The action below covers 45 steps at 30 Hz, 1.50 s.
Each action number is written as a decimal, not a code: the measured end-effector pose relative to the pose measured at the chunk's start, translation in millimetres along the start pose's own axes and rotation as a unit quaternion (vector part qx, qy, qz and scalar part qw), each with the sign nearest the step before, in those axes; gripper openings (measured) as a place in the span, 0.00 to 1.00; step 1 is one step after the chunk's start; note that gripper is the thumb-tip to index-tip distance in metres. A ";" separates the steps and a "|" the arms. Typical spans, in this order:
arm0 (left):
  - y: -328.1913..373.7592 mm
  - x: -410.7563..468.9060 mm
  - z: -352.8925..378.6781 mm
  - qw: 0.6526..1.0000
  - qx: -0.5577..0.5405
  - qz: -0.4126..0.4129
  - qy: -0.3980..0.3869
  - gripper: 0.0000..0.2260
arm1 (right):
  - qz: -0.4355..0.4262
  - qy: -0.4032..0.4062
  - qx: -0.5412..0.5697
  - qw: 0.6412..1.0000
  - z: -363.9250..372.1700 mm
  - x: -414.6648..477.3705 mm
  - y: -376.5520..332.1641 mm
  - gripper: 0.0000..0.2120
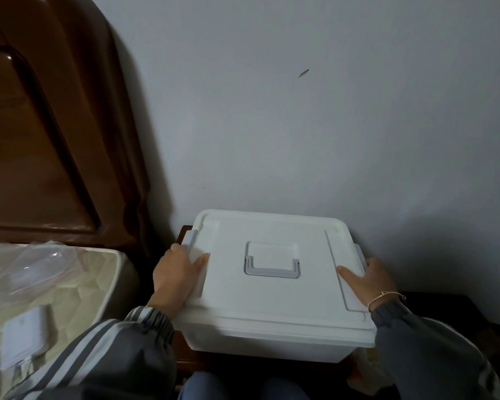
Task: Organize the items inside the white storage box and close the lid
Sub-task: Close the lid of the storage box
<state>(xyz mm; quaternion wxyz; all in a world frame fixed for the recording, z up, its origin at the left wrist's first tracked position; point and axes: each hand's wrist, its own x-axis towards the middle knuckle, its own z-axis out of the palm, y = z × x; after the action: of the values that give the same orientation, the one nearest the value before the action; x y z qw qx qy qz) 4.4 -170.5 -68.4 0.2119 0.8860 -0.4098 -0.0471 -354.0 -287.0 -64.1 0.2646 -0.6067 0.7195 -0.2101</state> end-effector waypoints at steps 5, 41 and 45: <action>-2.7 -3.3 -0.9 0.998 0.023 0.045 0.038 0.19 | -0.004 0.005 -0.008 1.000 -1.7 -2.7 -0.4 0.27; 6.4 93.3 15.1 0.977 -0.207 0.036 -0.018 0.16 | -0.088 -0.018 0.102 0.991 21.7 81.6 -38.1 0.09; 15.1 87.5 3.2 0.967 -0.239 -0.008 0.087 0.11 | -0.084 0.050 0.044 0.994 13.0 81.3 -41.0 0.14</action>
<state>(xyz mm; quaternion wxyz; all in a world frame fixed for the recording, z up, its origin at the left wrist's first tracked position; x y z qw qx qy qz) 50.7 -245.5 -57.1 0.4522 0.8134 -0.3596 -0.0680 -324.6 -373.9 -58.8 0.2362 -0.6416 0.6684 -0.2930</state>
